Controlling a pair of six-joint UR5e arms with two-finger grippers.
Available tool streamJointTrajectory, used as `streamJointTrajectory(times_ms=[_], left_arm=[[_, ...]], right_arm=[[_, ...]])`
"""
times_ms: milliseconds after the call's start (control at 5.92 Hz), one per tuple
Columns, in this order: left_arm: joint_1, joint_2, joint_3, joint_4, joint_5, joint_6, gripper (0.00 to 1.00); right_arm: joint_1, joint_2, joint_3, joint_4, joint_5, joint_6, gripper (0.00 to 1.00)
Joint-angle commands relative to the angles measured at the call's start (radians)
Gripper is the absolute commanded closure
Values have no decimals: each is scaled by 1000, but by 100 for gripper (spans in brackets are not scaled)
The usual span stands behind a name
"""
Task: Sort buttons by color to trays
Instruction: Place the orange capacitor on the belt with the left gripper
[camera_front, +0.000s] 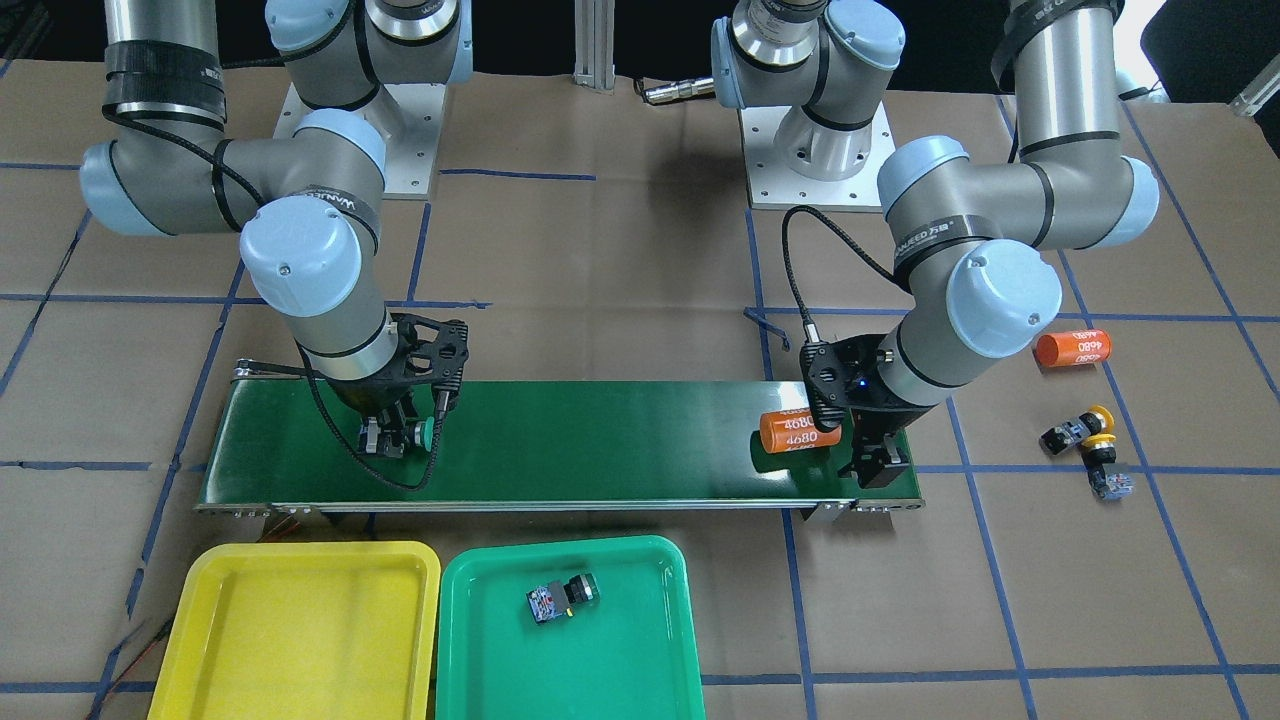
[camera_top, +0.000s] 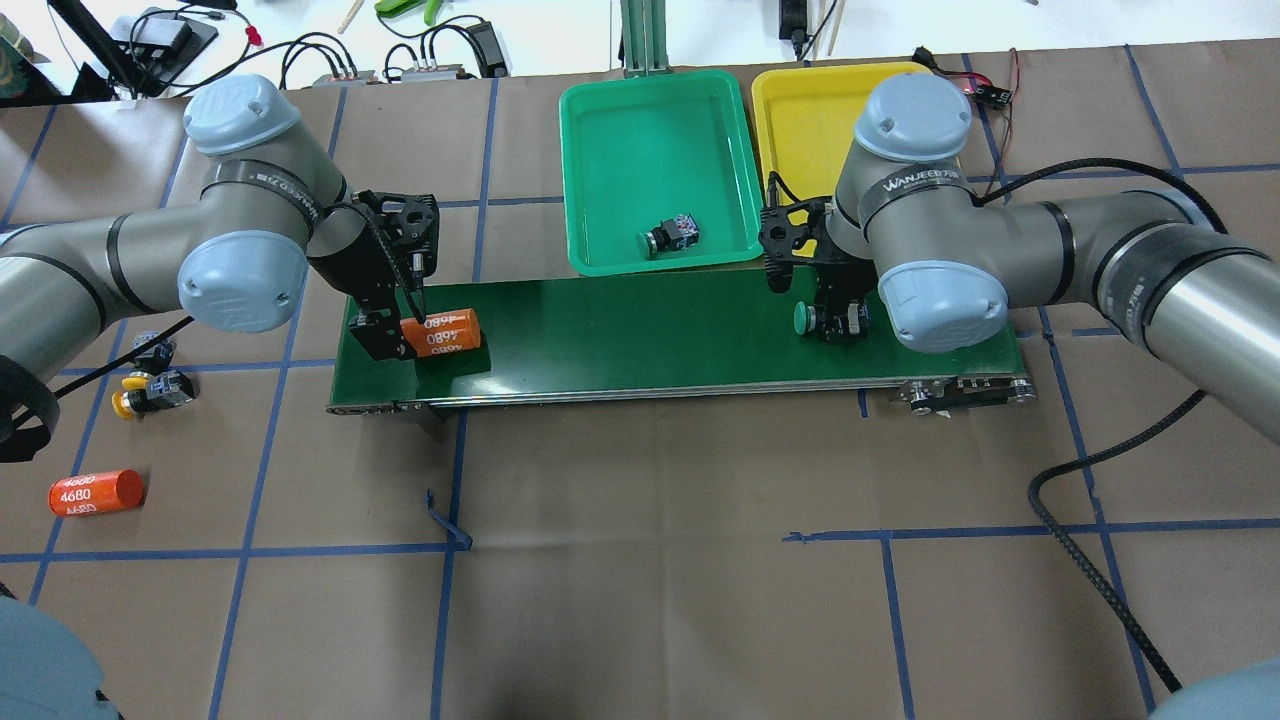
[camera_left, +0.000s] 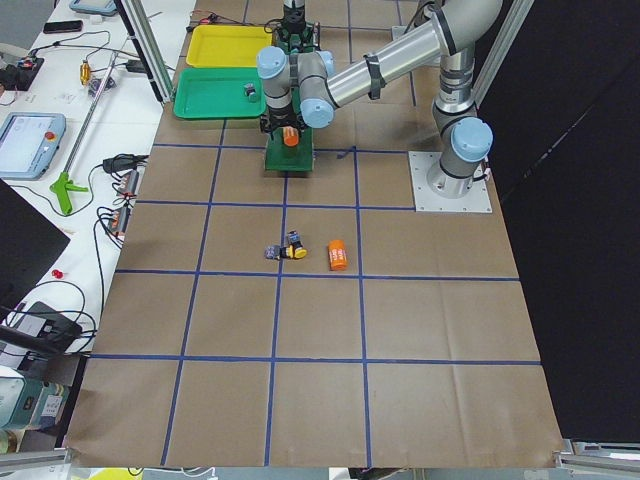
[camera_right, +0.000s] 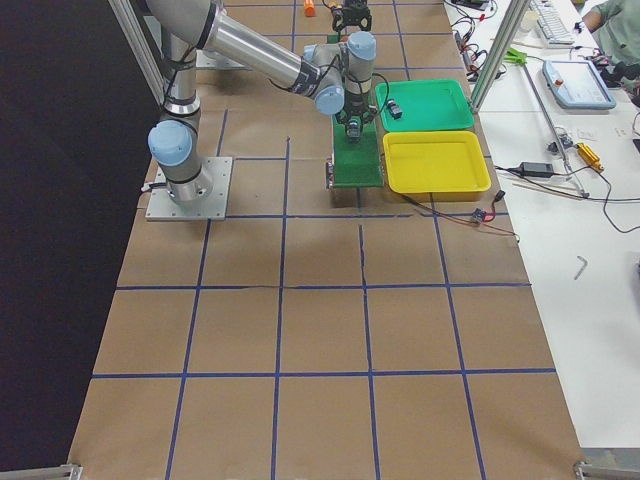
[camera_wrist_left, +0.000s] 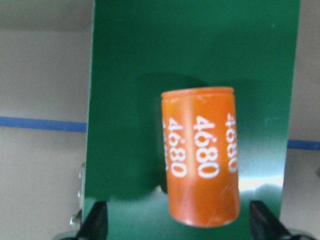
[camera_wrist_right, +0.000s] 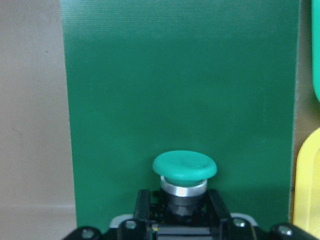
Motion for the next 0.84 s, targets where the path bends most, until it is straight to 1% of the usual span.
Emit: streamJointTrajectory(times_ms=[0,169,338,506,675], left_arm=[[130,6,36,-10,-1,-29,1],[244,4,37,-9,-6,-48,1],[348,-19,39,-4,-12,-57,1],[421,-33,40,23,-12,-100,1],[471,-77,40,146,-9,-121,1]], right_arm=[[-21,-5,-3,0,-17,-15,92],[-39,-35,-30,-1,-46,-49,92],[-41,-37,-91,0,-45,-60,92],[-29,1,-192,5,-28,-63,92],[-2,101,-301,-4,37,-51,91]])
